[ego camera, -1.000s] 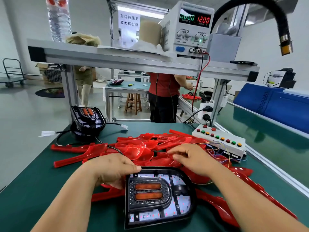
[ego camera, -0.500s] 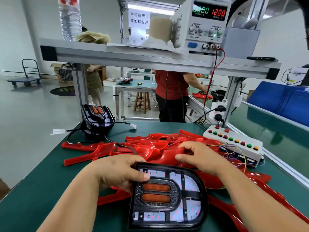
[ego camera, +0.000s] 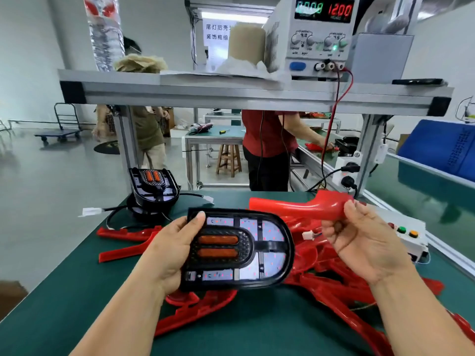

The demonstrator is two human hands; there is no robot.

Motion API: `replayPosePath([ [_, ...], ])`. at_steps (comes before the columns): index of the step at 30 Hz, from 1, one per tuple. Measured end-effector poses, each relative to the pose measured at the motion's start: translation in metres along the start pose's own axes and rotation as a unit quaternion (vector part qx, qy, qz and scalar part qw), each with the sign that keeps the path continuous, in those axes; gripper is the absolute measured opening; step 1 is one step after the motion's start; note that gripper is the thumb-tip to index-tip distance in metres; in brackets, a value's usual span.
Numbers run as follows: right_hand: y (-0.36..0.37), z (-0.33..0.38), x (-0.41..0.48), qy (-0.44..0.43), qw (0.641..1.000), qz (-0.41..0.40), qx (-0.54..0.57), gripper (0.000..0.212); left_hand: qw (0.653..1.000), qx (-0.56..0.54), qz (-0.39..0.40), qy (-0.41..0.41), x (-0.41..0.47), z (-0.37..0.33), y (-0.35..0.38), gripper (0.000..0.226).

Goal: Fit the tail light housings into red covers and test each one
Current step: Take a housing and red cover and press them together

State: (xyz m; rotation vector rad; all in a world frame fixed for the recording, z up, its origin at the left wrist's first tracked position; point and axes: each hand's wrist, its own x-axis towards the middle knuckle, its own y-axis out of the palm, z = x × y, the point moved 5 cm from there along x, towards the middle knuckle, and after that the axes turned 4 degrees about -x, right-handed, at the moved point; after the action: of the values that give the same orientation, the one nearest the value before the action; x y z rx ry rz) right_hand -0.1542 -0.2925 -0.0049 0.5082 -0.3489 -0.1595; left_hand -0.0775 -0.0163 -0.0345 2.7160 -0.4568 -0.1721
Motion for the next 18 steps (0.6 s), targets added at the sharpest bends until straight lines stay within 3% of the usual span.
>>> replayPosePath([
  [7,0.031,-0.025,-0.016,0.113,0.985,0.062,-0.112,0.013,0.993,0.008,-0.091,0.070,0.004,0.019,0.013,0.036],
  [12,0.027,-0.036,-0.021,0.172,0.972,0.051,-0.149,0.017,0.996,-0.045,-0.056,0.044,0.003,0.018,0.019,0.038],
  [18,0.022,-0.034,-0.020,0.182,0.967,0.040,-0.175,0.024,0.994,0.000,-0.089,0.060,0.005,0.014,0.008,0.046],
])
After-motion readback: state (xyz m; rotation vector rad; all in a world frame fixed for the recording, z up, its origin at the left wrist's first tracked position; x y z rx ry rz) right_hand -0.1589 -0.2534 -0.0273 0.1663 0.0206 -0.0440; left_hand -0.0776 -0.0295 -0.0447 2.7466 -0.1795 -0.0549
